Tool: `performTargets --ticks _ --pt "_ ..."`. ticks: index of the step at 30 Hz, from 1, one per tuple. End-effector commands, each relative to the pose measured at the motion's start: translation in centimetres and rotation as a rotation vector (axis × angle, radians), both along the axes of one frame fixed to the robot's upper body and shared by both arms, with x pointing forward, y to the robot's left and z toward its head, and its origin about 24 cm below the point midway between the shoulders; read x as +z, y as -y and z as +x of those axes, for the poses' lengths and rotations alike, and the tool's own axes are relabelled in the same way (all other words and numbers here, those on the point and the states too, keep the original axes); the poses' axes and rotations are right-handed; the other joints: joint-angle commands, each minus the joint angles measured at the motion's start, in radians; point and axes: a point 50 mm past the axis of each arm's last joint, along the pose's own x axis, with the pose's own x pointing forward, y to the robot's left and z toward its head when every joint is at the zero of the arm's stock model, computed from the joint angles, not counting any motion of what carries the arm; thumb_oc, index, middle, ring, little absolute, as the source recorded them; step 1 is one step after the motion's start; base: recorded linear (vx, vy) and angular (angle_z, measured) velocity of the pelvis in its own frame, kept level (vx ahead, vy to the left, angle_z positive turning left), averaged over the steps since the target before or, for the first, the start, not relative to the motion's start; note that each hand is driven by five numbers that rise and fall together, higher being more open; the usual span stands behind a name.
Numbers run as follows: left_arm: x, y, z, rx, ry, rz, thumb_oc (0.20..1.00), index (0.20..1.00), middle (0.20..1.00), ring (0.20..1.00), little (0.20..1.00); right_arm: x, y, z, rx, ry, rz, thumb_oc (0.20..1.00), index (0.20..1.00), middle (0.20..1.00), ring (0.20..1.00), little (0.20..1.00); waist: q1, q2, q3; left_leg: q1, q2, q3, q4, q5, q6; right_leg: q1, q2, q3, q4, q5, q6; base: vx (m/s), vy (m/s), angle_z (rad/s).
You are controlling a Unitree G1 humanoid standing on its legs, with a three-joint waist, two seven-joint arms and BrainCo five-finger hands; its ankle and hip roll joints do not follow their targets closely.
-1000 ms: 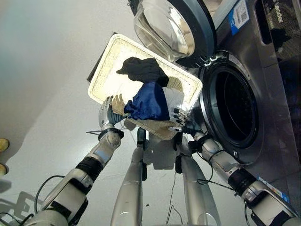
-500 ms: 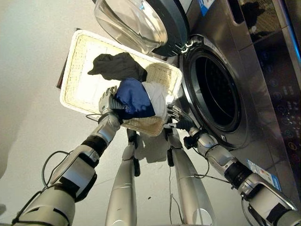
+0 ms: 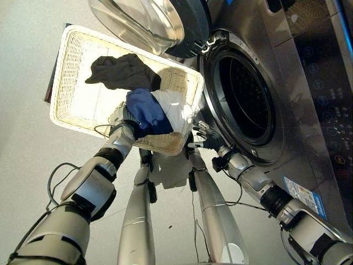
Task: Put the clothes into the washing machine.
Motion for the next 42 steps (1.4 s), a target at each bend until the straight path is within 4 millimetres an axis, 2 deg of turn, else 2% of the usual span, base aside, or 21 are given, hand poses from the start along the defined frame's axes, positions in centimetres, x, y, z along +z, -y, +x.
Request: performTargets --ticks 1,6,7,11,12,14,16,19,20,23,26,33,34,42 --pt "-4.0 0.1 -1.0 -0.001 -0.166 0.013 0.200 0.200 0.200 0.200 0.200 0.6 -1.9 -1.1 0.083 0.043 0.087 1.000 1.000 1.000 1.000 1.000 -0.019 -0.035 -0.007 -0.014 -0.077 0.048 0.065 -0.046 0.001 0.009 0.065 -0.031 -0.039 0.012 0.029 -0.02 0.000 -0.08" --pt "-3.5 0.5 -0.9 0.002 -0.059 -0.041 0.200 0.200 0.200 0.200 0.200 0.5 -2.2 -1.3 0.092 0.046 0.093 1.000 1.000 1.000 1.000 1.000 -0.014 -0.030 -0.007 0.003 -0.077 0.044 0.045 -0.040 0.001 0.022 0.065 -0.031 -0.047 0.011 0.028 -0.01 -0.001 -0.03" --pt "-2.7 1.0 -0.9 -0.003 0.068 -0.129 0.200 0.200 0.200 0.200 0.200 0.5 -2.3 -1.5 0.092 0.051 0.094 1.000 1.000 1.000 1.000 1.000 -0.003 -0.016 -0.007 0.020 -0.081 0.035 0.025 -0.030 0.000 0.037 0.063 -0.033 -0.055 0.009 0.026 0.00 0.000 0.00" --pt "-2.5 1.3 -1.4 0.000 0.207 -0.228 0.200 0.200 0.200 0.200 0.200 0.5 -2.0 -1.7 0.077 0.062 0.096 1.000 1.000 1.000 1.000 1.000 0.021 0.012 -0.007 0.047 -0.088 0.017 -0.002 -0.018 -0.004 0.065 0.053 -0.043 -0.071 0.004 0.023 -0.02 -0.014 0.01" --pt "-3.1 1.4 -2.2 0.006 0.276 -0.276 0.200 0.200 0.200 0.200 0.200 0.5 -1.8 -2.0 0.061 0.073 0.106 1.000 1.000 1.000 1.000 1.000 0.044 0.031 -0.007 0.063 -0.094 -0.002 -0.018 -0.009 -0.006 0.086 0.039 -0.062 -0.082 0.002 0.023 -0.05 -0.046 0.04" --pt "-3.5 1.5 -2.6 0.005 0.292 -0.287 0.200 0.200 0.200 0.200 0.200 0.6 -1.7 -2.0 0.052 0.077 0.112 1.000 1.000 1.000 1.000 1.000 0.054 0.037 -0.007 0.069 -0.097 -0.009 -0.024 -0.006 -0.006 0.094 0.033 -0.072 -0.086 0.002 0.023 -0.05 -0.070 0.14" --pt "-5.4 1.7 -4.9 -0.009 0.371 -0.331 0.200 0.200 0.200 0.200 0.200 0.7 -0.8 -2.5 0.010 0.098 0.132 1.000 1.000 1.000 1.000 1.000 0.100 0.068 -0.007 0.102 -0.110 -0.048 -0.052 0.004 -0.003 0.133 0.013 -0.113 -0.095 -0.005 0.025 -0.07 -0.100 0.30" --pt "-6.0 1.8 -5.8 -0.021 0.402 -0.344 0.200 0.200 0.200 0.200 0.200 0.7 -0.4 -2.8 -0.003 0.107 0.135 1.000 1.000 1.000 1.000 1.000 0.116 0.078 -0.007 0.117 -0.114 -0.059 -0.061 0.007 -0.001 0.150 0.007 -0.128 -0.098 -0.010 0.024 -0.04 -0.043 0.26" --pt "-6.0 2.5 -7.0 -0.074 0.466 -0.392 0.200 0.200 0.200 0.200 0.200 0.7 0.2 -3.0 -0.019 0.117 0.138 1.000 1.000 1.000 1.000 1.000 0.133 0.091 -0.007 0.136 -0.115 -0.071 -0.075 0.011 0.003 0.168 0.002 -0.143 -0.094 -0.017 0.022 -0.04 -0.024 0.17" --pt "-5.7 3.4 -7.9 -0.164 0.512 -0.453 0.200 0.200 0.200 0.200 0.200 0.6 0.7 -3.2 -0.035 0.121 0.142 1.000 1.000 1.000 1.000 1.000 0.146 0.098 -0.007 0.158 -0.113 -0.076 -0.088 0.011 0.004 0.189 -0.003 -0.156 -0.095 -0.024 0.023 -0.03 -0.036 0.28" --pt "-5.2 4.9 -8.2 -0.313 0.510 -0.572 0.200 0.200 0.200 0.200 0.200 0.6 0.8 -3.0 -0.055 0.129 0.151 1.000 1.000 1.000 1.000 1.000 0.156 0.100 -0.007 0.211 -0.106 -0.072 -0.131 0.020 0.008 0.231 -0.003 -0.172 -0.106 -0.025 0.026 -0.02 -0.043 0.10" --pt "-4.3 7.0 -8.5 -0.601 0.432 -0.692 0.200 0.200 0.200 0.200 0.200 1.3 1.2 -2.4 -0.088 0.162 0.159 1.000 1.000 1.000 1.000 1.000 0.158 0.111 -0.007 0.277 -0.095 -0.058 -0.197 0.041 0.013 0.278 0.001 -0.177 -0.123 -0.016 0.035 -0.01 -0.003 0.07" --pt "-4.0 7.9 -8.8 -0.715 0.385 -0.710 0.200 0.200 0.200 0.200 0.200 1.5 1.2 -2.3 -0.095 0.174 0.152 1.000 1.000 1.000 1.000 1.000 0.157 0.118 -0.007 0.300 -0.094 -0.055 -0.218 0.046 0.015 0.294 0.001 -0.177 -0.130 -0.013 0.038 0.00 0.000 0.00" --pt "-3.1 10.4 -9.8 -1.077 0.129 -0.790 0.200 0.200 0.200 0.200 0.200 2.3 1.2 -2.1 -0.056 0.232 0.050 1.000 1.000 1.000 1.000 1.000 0.153 0.133 -0.007 0.332 -0.098 -0.045 -0.229 0.039 0.019 0.321 -0.009 -0.178 -0.144 -0.004 0.046 0.00 0.000 0.00"
